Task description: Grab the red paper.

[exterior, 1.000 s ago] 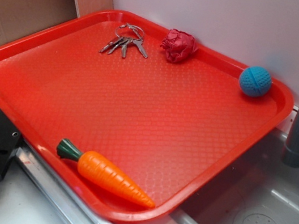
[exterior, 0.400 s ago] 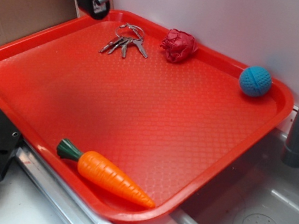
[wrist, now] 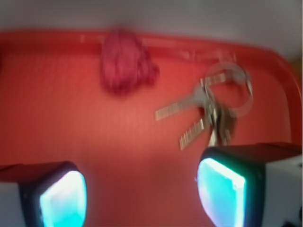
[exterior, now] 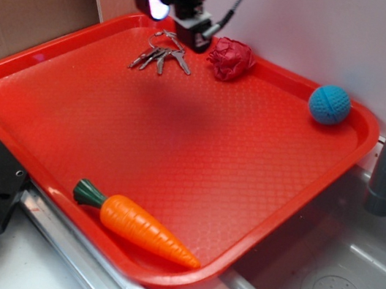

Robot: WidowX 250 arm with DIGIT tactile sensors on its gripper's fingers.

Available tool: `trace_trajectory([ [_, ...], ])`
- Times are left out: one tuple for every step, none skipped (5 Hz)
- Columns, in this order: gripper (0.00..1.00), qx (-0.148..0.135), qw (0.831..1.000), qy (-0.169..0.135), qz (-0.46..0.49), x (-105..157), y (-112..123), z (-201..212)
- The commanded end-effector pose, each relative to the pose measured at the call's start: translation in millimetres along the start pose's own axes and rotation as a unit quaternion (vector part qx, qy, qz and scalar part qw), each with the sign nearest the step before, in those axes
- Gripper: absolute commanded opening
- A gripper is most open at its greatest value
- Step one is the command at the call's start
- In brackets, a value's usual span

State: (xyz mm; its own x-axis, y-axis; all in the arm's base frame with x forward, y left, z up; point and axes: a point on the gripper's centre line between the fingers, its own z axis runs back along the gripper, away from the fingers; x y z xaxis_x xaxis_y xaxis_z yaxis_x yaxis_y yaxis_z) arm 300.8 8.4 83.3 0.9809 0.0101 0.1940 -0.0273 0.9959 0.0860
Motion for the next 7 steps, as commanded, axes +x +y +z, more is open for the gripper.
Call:
trace_trajectory([
  [1.0,0.018,1.0,-0.022,-0.006,51,-3,-28],
  [1.0,0.03,0.999,-0.018,-0.008,51,0,-44],
  [1.0,0.013,0.999,-0.027,-0.014,55,-3,-59],
  [0.0,0.015,0.999,-0.033,-0.018,54,-9,-65],
  [0.0,0.014,0.999,-0.031,-0.017,51,-10,-62],
  [0.0,0.016,1.0,-0.01,-0.012,36,-7,-44],
  [0.0,0.009,1.0,0.001,-0.002,7,-4,-2],
])
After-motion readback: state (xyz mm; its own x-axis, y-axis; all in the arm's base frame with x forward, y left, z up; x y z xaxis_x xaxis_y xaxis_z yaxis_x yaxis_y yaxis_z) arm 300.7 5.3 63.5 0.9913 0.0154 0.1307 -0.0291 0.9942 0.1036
